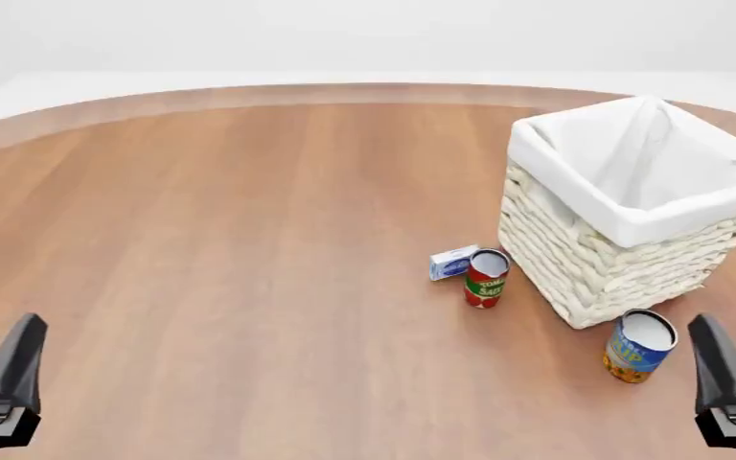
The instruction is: Pick up the ketchup, and put it in the basket.
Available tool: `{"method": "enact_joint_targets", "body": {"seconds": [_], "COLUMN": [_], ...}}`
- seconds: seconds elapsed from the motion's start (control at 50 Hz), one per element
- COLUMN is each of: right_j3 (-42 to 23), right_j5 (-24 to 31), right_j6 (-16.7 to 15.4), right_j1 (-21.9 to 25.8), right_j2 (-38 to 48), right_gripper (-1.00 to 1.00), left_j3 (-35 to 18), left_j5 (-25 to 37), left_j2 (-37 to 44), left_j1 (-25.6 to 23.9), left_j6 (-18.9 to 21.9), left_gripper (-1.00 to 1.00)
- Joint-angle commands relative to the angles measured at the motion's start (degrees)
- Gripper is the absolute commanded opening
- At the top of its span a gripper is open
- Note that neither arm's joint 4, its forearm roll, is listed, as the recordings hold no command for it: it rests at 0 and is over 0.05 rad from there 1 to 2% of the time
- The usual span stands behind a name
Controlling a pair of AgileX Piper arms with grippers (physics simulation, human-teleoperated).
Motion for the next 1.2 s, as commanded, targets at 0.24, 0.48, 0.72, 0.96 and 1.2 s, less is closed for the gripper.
{"method": "enact_joint_targets", "body": {"seconds": [0.24, 0.48, 0.72, 0.96, 1.2], "right_j3": [-0.1, -0.2, -3.8, -7.3, -11.4], "right_j5": [-1.0, -0.4, 1.2, 5.2, 10.3], "right_j6": [-2.0, -3.8, -1.9, -2.4, -3.1], "right_j1": [0.5, 4.5, 9.7, 14.8, 18.7], "right_j2": [0.0, 0.0, 0.0, 0.0, 0.0], "right_gripper": [1.00, 1.00, 1.00, 1.00, 1.00], "left_j3": [-0.2, -0.2, -0.2, -0.2, -0.2], "left_j5": [-0.1, -0.1, -0.1, -0.1, -0.1], "left_j2": [0.3, 0.3, 0.3, 0.3, 0.3], "left_j1": [0.0, 0.0, 0.0, 0.0, 0.0], "left_j6": [0.0, 0.0, 0.0, 0.0, 0.0], "left_gripper": [1.00, 1.00, 1.00, 1.00, 1.00]}}
